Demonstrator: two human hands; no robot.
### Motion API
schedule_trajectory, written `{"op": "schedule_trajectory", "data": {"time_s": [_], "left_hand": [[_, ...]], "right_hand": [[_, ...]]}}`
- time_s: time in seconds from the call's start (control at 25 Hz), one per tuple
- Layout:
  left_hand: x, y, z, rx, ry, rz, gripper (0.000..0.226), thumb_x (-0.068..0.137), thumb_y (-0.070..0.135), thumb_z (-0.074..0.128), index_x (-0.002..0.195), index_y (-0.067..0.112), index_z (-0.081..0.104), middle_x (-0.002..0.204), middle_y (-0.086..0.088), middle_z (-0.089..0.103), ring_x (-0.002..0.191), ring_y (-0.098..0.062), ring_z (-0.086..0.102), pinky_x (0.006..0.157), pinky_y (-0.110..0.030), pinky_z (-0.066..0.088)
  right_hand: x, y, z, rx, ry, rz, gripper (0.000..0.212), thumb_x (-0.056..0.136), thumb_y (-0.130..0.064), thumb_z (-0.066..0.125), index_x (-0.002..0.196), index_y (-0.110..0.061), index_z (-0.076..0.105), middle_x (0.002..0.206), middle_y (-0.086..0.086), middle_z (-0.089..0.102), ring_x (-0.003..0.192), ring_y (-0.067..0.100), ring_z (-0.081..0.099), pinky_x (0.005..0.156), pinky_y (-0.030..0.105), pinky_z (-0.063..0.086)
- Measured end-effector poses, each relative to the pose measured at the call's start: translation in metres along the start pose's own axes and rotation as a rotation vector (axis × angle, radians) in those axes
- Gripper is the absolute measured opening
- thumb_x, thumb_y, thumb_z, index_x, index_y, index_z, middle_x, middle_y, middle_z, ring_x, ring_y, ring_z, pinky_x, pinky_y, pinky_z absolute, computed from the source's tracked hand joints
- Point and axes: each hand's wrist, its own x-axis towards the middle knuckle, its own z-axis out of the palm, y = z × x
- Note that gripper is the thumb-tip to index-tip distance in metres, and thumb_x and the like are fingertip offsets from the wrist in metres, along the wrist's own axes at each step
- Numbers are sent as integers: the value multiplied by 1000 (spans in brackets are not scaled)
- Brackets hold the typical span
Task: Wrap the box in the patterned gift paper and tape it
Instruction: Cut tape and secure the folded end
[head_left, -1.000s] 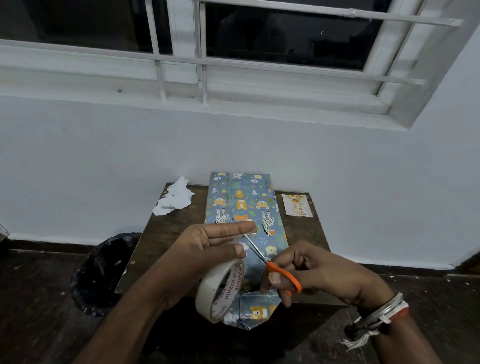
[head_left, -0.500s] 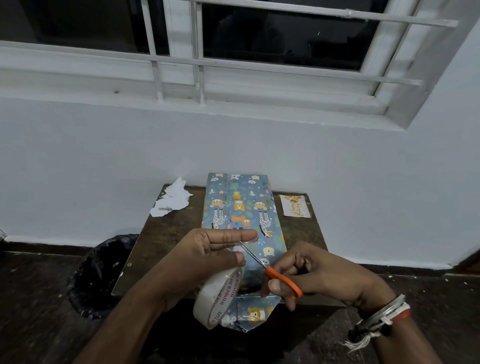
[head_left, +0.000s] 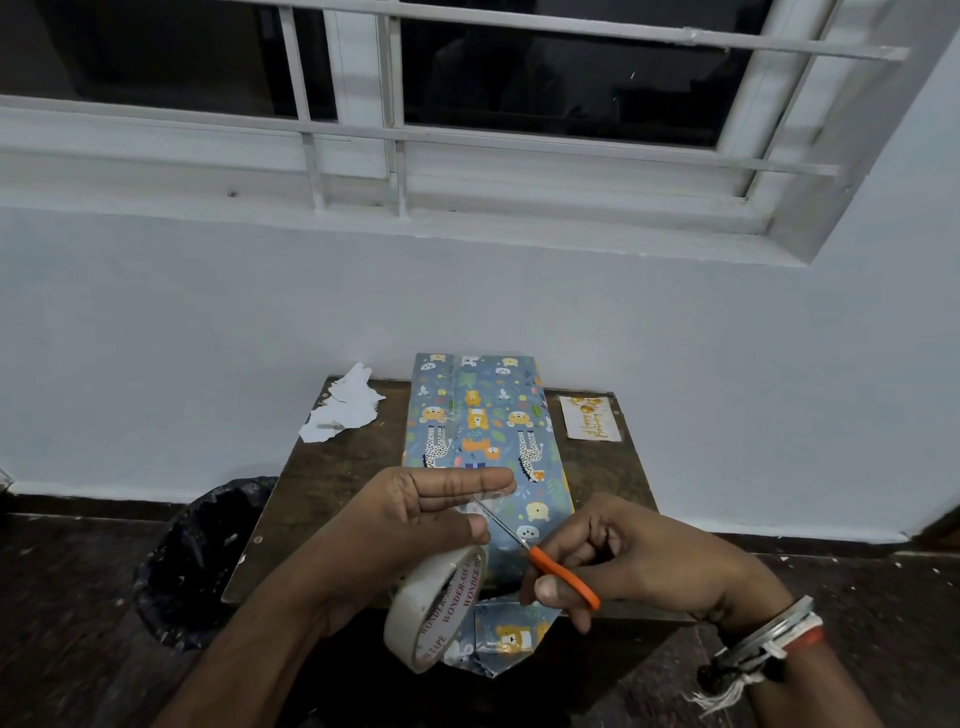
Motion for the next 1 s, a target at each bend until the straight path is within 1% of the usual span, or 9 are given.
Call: {"op": "schedule_trajectory", "data": {"time_s": [0.12,0.16,0.28,0.36,0.48,0.56,0.64,0.8,1.0], "left_hand": [[-1,0,0,-10,-9,3,39,89,0,70,120,22,76,125,0,73,108,-10,69,87,-22,55],[-1,0,0,-17,-15,5,39,89,0,70,121,22,76,126,-1,73,107,-10,68,87,-22,55],[-1,-1,-1,-19,-25,18,40,89,3,70,123,21,75,129,0,72,109,-12,67,90,-24,54],[-1,-1,-1,-13,-23,23,40,88,4,69,124,21,74,129,1,71,108,-12,67,90,-24,54],[-3,1,-1,-29,-23,26,43,85,5,71,126,18,73,130,2,71,106,-7,69,84,-21,54],[-4,1,-2,-34,-39,32,43,84,5,75,125,18,74,130,1,71,108,-6,68,84,-20,54],[-4,0,-2,-29,-48,38,42,84,5,75,123,19,75,131,1,71,109,-6,68,85,-20,54],[-4,1,-1,-25,-37,33,42,83,6,71,122,20,76,129,1,71,104,-5,69,83,-19,54],[-4,3,-1,-23,-25,31,43,89,-2,67,128,15,71,127,0,72,93,-3,71,80,-19,54]], "right_hand": [[0,0,0,-19,3,-7,32,93,-35,75,103,-4,78,74,27,67,68,30,51,72,41,38],[0,0,0,-30,1,-11,32,93,-34,74,104,-4,77,74,27,68,68,30,52,72,40,38],[1,-2,0,-42,-24,-14,30,97,-29,71,107,0,76,72,9,72,69,24,57,75,32,45],[2,-3,1,-41,-33,-15,31,98,-26,70,108,3,75,73,5,72,69,19,59,75,26,46],[2,-4,2,-19,-34,-29,30,98,-22,69,108,6,74,71,6,71,67,15,60,75,21,47],[2,-3,1,-21,-27,-40,30,97,-23,70,106,6,74,73,13,70,68,22,58,74,23,46],[2,-3,1,-27,-23,-48,29,97,-23,71,106,5,75,74,15,70,68,25,57,74,25,46],[2,-3,1,-36,-15,-55,25,97,-22,72,107,0,76,75,16,70,67,19,59,74,25,48],[2,-2,0,-21,1,-73,22,97,-17,71,106,2,76,77,16,70,65,13,62,74,23,49]]}}
